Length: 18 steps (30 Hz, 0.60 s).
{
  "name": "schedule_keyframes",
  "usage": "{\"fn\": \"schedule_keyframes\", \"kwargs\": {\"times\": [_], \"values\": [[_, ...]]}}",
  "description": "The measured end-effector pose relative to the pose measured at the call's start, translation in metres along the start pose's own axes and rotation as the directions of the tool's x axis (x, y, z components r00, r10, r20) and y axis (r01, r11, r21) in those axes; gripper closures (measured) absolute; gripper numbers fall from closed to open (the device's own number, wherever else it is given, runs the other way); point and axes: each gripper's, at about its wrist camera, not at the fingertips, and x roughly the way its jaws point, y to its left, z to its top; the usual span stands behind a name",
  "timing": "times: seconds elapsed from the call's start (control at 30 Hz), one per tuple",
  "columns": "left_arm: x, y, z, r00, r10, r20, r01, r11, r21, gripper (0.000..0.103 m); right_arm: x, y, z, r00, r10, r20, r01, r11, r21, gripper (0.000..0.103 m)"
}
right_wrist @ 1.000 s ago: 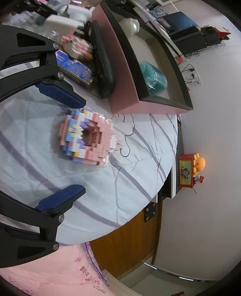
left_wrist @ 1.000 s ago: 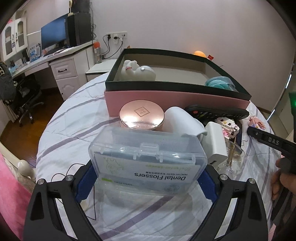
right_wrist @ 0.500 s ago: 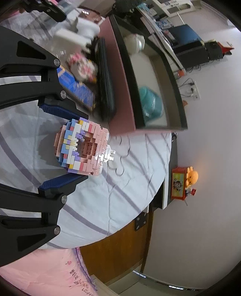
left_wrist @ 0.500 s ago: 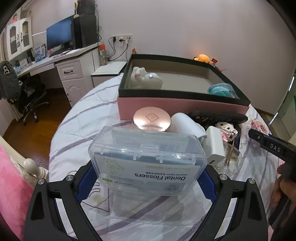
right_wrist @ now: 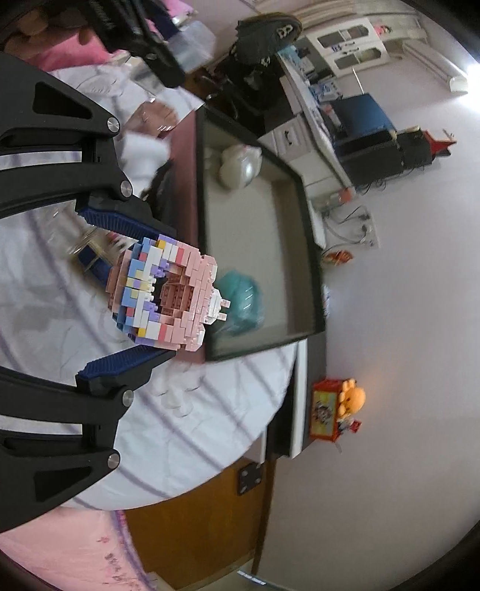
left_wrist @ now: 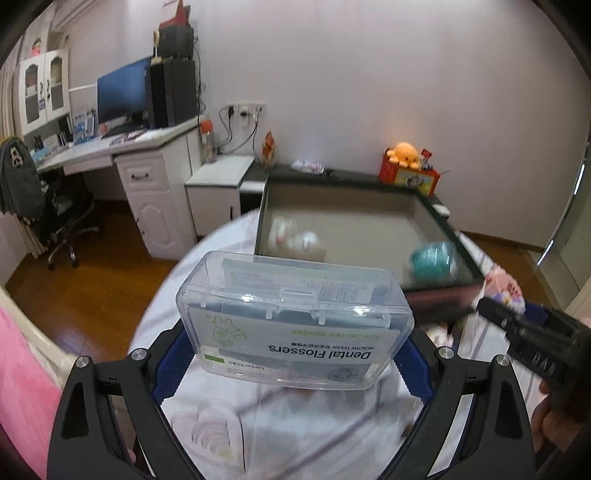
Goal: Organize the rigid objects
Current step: 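Carry the flosser box and brick donut into the pink box and release both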
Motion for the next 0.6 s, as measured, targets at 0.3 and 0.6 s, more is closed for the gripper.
{"fn": "schedule_keyframes", "kwargs": {"times": [0.3,0.6], "values": [[0.039,-0.02,0.073,0.999,-0.027,0.027,0.026,0.999,0.042,0.008,0.026,0.02,0.066,0.998,0.047,0.037,-0.045,0.998,-0.051,0.047],[0.122,-0.031,0.103,0.998,-0.014,-0.053,0.016,0.999,0.041,0.008,0.099,0.015,0.102,0.998,0.042,-0.043,-0.044,0.998,-0.043,0.047]]}}
